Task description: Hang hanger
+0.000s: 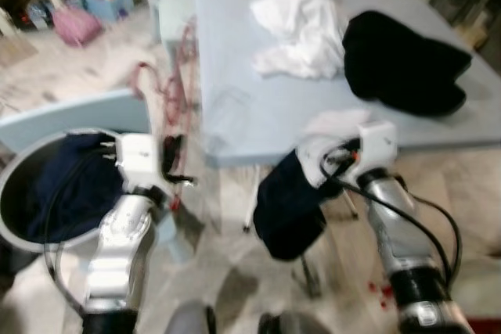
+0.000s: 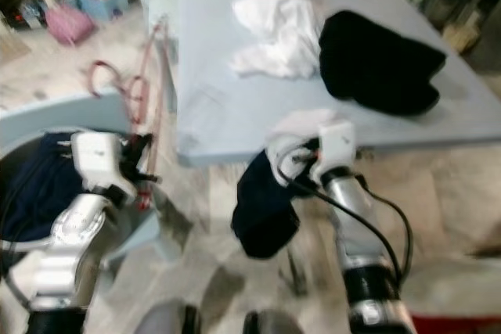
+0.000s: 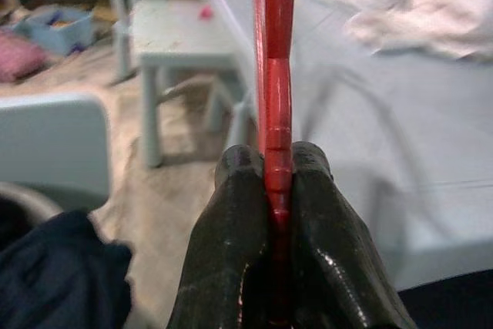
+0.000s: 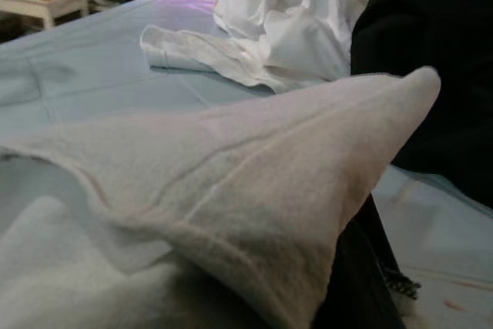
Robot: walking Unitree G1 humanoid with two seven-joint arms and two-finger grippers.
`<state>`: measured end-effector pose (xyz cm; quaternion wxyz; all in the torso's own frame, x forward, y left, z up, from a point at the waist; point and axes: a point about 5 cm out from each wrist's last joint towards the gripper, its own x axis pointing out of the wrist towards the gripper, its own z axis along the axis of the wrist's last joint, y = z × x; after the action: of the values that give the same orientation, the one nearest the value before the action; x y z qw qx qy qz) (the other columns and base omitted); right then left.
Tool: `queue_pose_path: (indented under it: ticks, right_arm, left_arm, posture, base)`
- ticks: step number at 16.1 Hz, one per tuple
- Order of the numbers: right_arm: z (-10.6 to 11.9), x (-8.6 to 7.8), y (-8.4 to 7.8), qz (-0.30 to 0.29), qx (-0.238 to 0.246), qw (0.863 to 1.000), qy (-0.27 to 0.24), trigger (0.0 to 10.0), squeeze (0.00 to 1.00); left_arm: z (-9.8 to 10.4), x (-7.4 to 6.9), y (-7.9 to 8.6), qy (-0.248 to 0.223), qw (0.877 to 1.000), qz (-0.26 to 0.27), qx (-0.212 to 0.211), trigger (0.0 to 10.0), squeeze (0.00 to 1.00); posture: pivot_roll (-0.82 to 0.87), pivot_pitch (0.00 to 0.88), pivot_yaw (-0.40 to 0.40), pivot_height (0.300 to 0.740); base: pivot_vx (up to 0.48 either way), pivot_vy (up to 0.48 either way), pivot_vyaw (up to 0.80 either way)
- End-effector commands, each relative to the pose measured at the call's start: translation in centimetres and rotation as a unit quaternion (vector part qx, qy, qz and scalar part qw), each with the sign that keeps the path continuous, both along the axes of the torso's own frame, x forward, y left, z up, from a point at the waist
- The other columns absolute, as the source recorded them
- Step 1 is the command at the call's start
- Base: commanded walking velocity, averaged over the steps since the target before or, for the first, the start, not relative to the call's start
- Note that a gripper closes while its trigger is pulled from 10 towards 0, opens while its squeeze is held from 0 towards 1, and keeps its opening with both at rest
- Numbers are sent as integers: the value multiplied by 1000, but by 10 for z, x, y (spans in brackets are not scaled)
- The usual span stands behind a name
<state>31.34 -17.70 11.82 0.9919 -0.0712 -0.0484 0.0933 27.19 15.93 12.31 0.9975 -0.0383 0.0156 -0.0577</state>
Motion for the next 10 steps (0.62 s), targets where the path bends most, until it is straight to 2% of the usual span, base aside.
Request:
queue_pose_path:
  ticks: [1,4,5,7,10]
  right_arm:
    - [12,2,-8,-10,-6,1000,-27,10000,0]
    - [13,1,-8,-8,-8,999,-30,10000,0]
    - [13,1,-7,-6,-10,999,-33,10000,0]
    - [15,2,-5,-2,-11,999,-40,10000,0]
    - [19,4,-5,-2,-8,999,-45,10000,0]
  left_arm:
    - [4,1,-6,-8,1000,-10,-3,10000,0]
    - [5,0,-7,-10,1000,-9,-2,10000,0]
    - [8,1,-5,-17,1000,2,1,10000,0]
    - [18,6,2,-48,997,44,35,10000,0]
    - [22,9,5,-52,997,51,41,10000,0]
  posture:
    - [1,121,-19,740]
    - [1,121,-19,740]
    - [1,121,-19,740]
    - [4,119,-20,740]
    - [7,116,-20,740]
  base:
    - [304,-368,0]
    - [317,-355,0]
    - [0,0,0]
    - [0,0,0]
    - [0,0,0]
